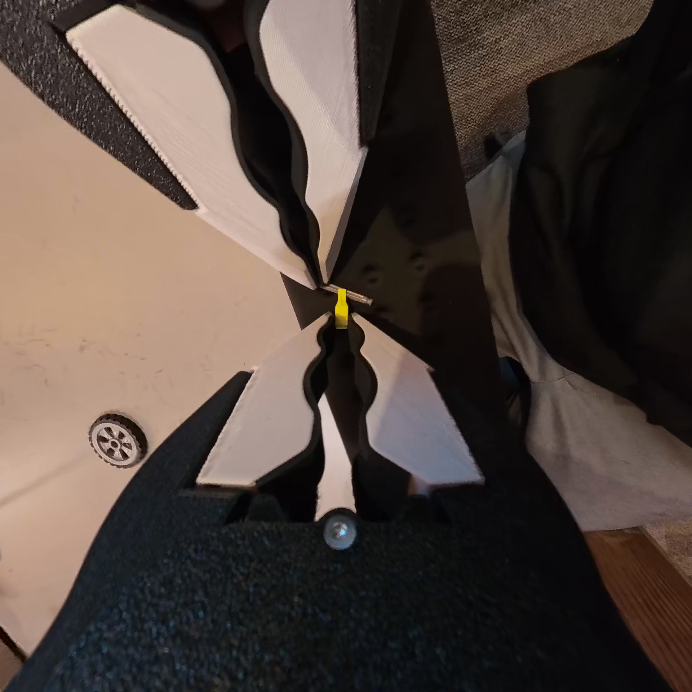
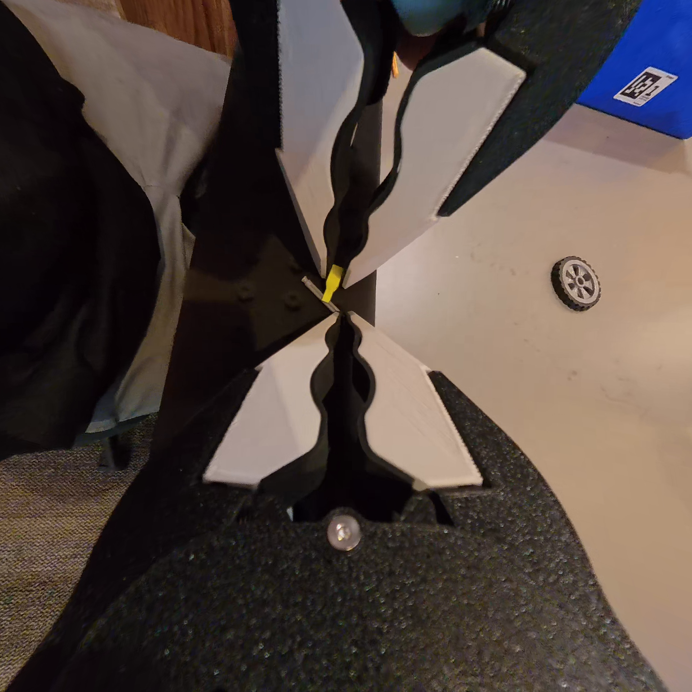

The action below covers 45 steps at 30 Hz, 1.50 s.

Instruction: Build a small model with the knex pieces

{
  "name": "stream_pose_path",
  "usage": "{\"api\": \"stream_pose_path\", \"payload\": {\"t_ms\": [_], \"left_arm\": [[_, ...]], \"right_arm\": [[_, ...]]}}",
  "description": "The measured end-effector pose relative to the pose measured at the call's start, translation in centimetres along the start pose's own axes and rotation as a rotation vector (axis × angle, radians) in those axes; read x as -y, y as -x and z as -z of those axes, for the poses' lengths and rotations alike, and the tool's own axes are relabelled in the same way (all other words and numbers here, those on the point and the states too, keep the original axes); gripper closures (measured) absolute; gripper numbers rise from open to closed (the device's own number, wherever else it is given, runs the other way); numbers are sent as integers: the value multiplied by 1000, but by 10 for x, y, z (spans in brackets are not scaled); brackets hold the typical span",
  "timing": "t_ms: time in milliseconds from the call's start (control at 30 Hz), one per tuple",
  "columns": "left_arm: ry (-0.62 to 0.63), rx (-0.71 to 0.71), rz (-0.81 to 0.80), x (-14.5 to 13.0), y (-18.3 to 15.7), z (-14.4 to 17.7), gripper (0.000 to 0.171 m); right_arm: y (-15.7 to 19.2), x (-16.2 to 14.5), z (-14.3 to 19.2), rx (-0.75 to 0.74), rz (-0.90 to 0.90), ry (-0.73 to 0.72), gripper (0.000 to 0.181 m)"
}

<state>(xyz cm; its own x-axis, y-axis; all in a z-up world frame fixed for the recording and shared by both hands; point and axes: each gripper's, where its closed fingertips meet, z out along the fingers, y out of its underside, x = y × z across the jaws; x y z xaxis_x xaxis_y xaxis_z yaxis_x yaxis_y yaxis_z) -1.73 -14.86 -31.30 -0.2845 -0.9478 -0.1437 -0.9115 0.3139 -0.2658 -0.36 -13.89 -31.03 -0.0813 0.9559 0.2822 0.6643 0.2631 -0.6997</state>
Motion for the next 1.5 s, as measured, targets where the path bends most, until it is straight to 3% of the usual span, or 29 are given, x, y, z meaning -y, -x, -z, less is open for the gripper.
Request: {"api": "stream_pose_path", "payload": {"t_ms": [33,367,700,1200,1500], "left_arm": [[-4,5,-25,1,0,0,169],[-26,-90,-98,5,0,-3,170],[-16,-101,10,9,-1,-7,171],[-60,52,230,12,0,-11,171],[-13,166,302,12,1,-11,171]], "right_arm": [[0,0,0,-1,3,-1,181],[3,-3,-2,9,20,4,181],[4,-4,-4,6,28,7,181],[4,-5,-4,-6,35,4,181],[4,-5,-4,-15,41,2,181]]}}
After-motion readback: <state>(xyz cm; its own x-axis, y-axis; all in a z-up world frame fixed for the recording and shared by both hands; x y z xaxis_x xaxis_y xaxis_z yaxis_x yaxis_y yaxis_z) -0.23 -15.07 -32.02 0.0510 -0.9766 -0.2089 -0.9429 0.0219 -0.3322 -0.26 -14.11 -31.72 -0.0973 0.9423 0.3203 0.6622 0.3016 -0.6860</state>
